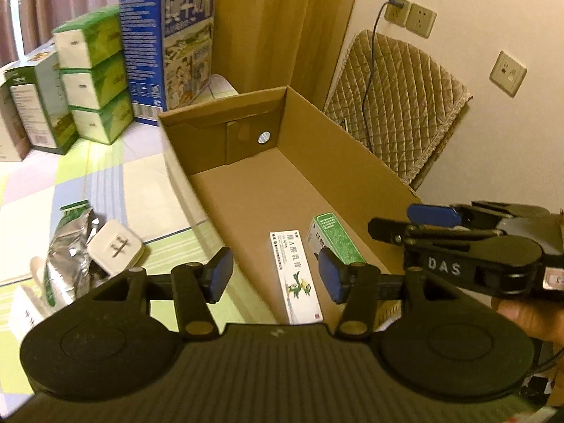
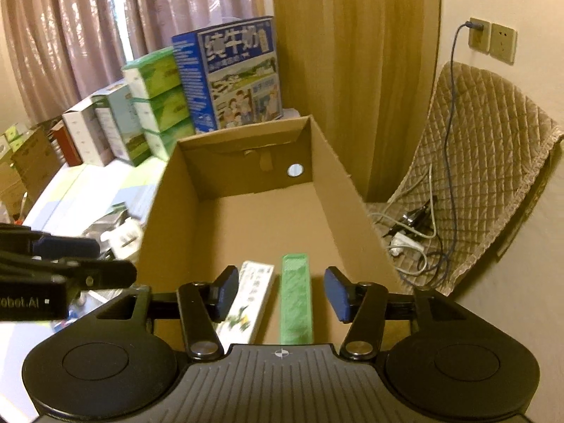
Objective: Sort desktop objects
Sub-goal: 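Withdraw both tools from the cardboard box back over the table, then grasp the red candy packet with the right tool while the left tool grasps the floss case, then carry the candy and floss case into the cardboard box and release both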
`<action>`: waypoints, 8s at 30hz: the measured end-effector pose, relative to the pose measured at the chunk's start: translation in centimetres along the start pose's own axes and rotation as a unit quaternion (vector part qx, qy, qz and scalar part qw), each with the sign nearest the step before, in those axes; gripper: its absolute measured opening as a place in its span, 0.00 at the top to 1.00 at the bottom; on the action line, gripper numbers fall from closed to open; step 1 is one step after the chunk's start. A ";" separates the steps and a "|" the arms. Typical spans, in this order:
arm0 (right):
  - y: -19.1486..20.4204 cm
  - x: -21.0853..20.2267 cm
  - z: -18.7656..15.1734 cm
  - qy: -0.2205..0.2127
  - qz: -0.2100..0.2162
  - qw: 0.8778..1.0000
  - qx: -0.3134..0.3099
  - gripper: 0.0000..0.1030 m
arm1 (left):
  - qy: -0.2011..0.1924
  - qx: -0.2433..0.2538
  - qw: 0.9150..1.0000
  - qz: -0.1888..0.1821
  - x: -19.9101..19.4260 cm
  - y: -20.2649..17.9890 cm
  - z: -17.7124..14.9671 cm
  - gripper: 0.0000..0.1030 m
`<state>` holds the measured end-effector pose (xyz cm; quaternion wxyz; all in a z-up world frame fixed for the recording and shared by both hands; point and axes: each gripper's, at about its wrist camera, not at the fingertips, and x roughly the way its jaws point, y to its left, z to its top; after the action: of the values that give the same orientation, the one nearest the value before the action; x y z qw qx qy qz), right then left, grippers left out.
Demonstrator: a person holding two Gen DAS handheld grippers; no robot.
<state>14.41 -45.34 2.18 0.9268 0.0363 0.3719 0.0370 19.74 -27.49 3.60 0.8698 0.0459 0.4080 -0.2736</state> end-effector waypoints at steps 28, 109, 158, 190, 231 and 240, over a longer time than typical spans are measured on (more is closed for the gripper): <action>14.0 -7.1 -8.0 -0.016 0.108 0.991 -0.073 0.02 | -0.030 -0.074 0.989 0.121 -14.7 11.6 -14.5 0.02; 17.6 6.4 -15.5 0.063 0.073 0.982 -0.163 0.64 | 0.033 -0.076 0.993 0.087 -6.3 20.6 -20.1 0.01; 15.6 5.4 -16.6 0.049 0.094 0.974 -0.202 0.62 | 0.008 -0.040 0.996 0.078 -2.3 14.5 -21.6 0.19; 15.7 3.5 -15.8 0.028 0.097 0.978 -0.185 0.75 | 0.000 -0.030 0.996 0.083 -3.0 13.8 -21.6 0.19; -2.4 -2.3 -1.5 -0.091 -0.015 0.996 -0.011 0.75 | -0.080 0.048 0.996 -0.006 -1.7 -2.4 -4.4 0.19; -4.4 -0.4 -1.4 -0.081 -0.017 0.997 0.009 0.75 | -0.065 0.078 0.995 -0.016 3.1 -3.9 -2.7 0.19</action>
<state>13.35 -49.67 1.07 0.9539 0.0417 0.2968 0.0152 17.44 -31.34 0.11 0.8838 0.0894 0.3284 -0.3210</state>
